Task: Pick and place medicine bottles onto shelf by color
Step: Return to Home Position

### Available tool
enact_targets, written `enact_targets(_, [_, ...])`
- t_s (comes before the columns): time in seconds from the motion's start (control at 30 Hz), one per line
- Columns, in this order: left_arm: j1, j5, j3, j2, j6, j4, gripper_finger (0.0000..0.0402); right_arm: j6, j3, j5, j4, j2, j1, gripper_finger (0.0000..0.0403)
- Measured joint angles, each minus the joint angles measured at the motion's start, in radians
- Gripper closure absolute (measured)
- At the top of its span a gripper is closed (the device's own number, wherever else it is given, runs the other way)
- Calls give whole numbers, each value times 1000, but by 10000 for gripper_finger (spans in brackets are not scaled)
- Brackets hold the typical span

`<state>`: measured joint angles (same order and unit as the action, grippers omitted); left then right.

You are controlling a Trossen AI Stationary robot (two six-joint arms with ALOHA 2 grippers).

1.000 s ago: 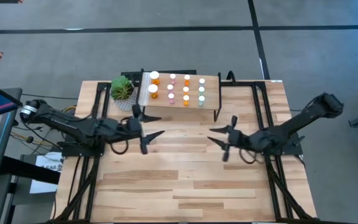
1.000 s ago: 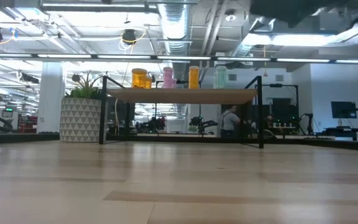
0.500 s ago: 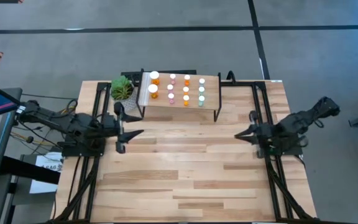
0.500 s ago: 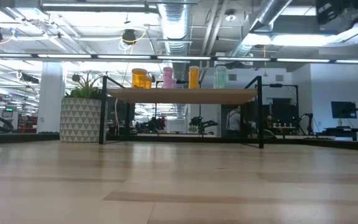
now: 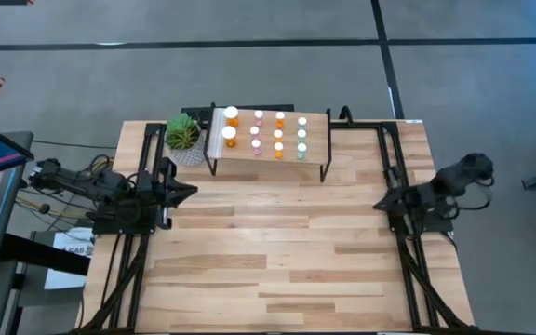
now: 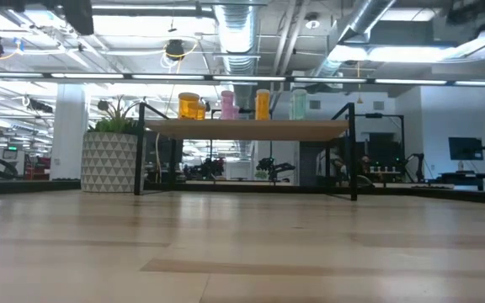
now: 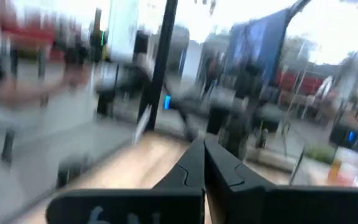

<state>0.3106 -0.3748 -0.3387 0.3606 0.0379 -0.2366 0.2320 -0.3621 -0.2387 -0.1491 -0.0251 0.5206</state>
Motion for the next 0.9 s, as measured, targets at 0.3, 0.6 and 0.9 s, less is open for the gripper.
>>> enact_targets(0.3, [1,130,162,-144,3,-95,400,-1,154,32,122,20,-6,396])
enact_targets(0.6, [1,144,308,-241,-22,-93,401,-140,316,32,257,22,-6,399])
enact_targets(0.9, [0,156,328,-282,-86,21,401,-233,353,30,270,22,-8,396])
